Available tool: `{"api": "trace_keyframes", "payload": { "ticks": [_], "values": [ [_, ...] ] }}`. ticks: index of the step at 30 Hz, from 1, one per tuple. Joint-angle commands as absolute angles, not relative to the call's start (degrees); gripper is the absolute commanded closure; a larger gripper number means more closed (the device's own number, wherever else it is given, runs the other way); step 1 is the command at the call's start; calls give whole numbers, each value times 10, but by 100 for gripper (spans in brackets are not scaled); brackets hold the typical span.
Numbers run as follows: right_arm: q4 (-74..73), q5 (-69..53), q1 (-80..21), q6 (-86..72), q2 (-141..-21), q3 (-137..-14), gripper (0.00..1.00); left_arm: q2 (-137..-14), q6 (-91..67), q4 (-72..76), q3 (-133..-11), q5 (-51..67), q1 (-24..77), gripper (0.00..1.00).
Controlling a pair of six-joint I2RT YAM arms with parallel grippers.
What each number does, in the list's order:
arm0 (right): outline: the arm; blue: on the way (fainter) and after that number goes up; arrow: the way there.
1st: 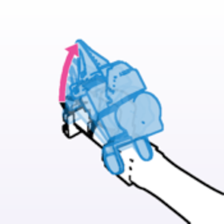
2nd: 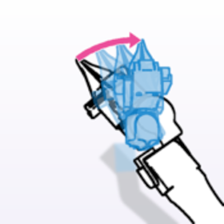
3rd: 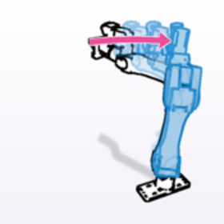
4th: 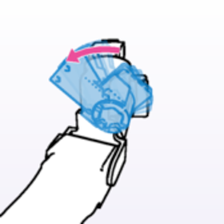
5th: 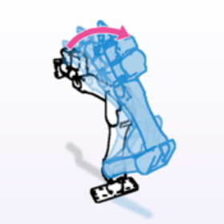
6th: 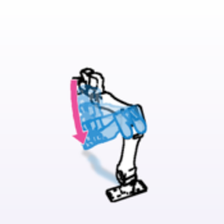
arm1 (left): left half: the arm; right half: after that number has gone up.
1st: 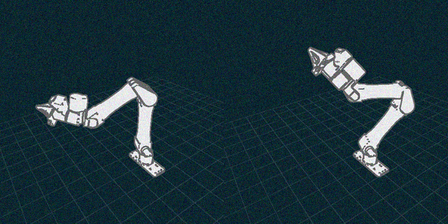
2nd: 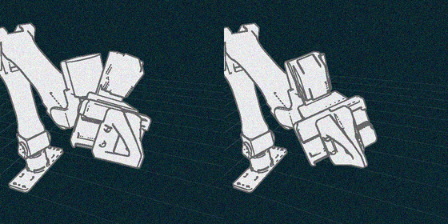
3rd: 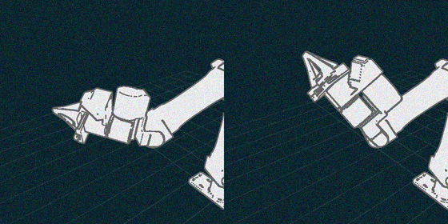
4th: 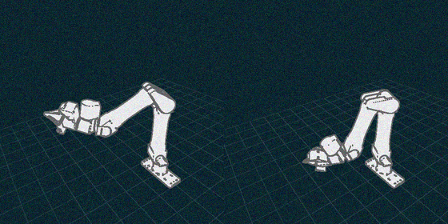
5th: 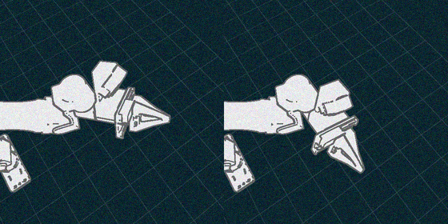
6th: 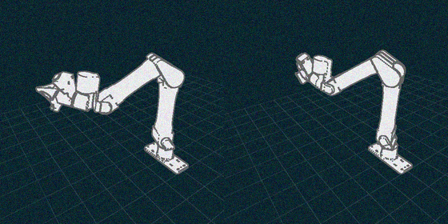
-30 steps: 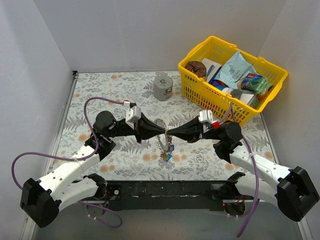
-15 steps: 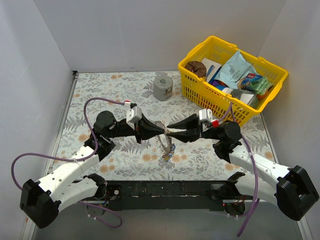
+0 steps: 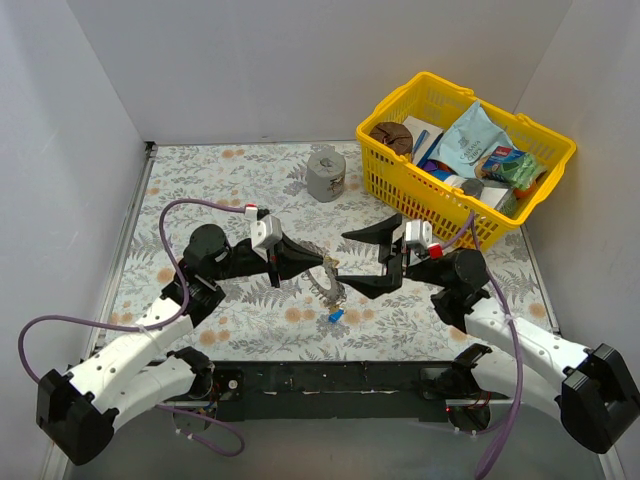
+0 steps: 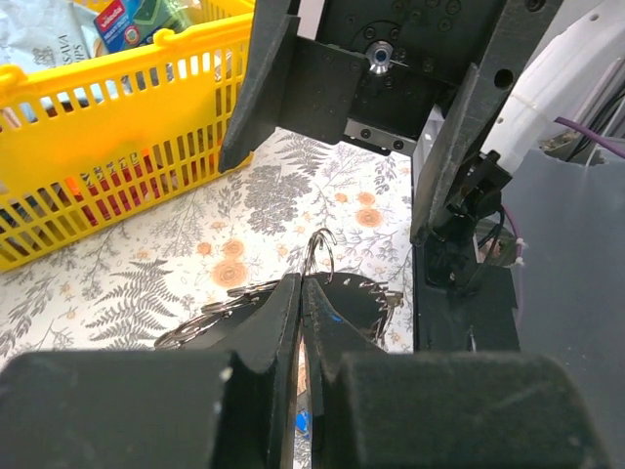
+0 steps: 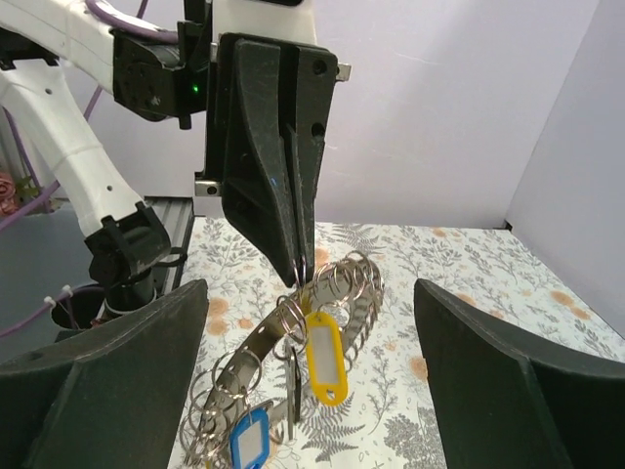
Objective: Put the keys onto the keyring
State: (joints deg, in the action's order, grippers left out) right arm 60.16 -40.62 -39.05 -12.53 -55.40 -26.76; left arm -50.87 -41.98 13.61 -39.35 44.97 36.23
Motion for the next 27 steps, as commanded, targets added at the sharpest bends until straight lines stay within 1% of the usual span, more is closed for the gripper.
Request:
{"api": "trace_keyframes", "payload": {
  "ticks": [1,5,9,12,15,16,19,21,24,27],
  "values": [
    [564,-374,-389,-91,-531,-259,7,-481,-392,117,-402,418,363,100],
    [541,-356,-389,-81,-515,-246,4,-470,-380,89,-403,403,363,100],
    [484,-330,-388,-75,-507,-245,4,-456,-369,40,-400,377,364,100],
    [416,-293,-388,-87,-503,-251,4,-443,-371,11,-398,350,364,100],
    [314,-232,-388,-133,-504,-276,3,-440,-398,-29,-417,309,363,100],
    [253,-197,-386,-150,-509,-285,3,-442,-407,-40,-427,300,363,100],
    [159,-167,-387,-183,-531,-316,4,-446,-422,-93,-458,263,363,100],
    [133,-155,-387,-197,-534,-314,4,-446,-409,-128,-468,240,363,100],
    [127,-131,-387,-228,-527,-290,4,-442,-382,-141,-458,214,363,100],
    [126,-117,-387,-245,-522,-264,4,-443,-356,-123,-435,238,363,100]
  ]
}}
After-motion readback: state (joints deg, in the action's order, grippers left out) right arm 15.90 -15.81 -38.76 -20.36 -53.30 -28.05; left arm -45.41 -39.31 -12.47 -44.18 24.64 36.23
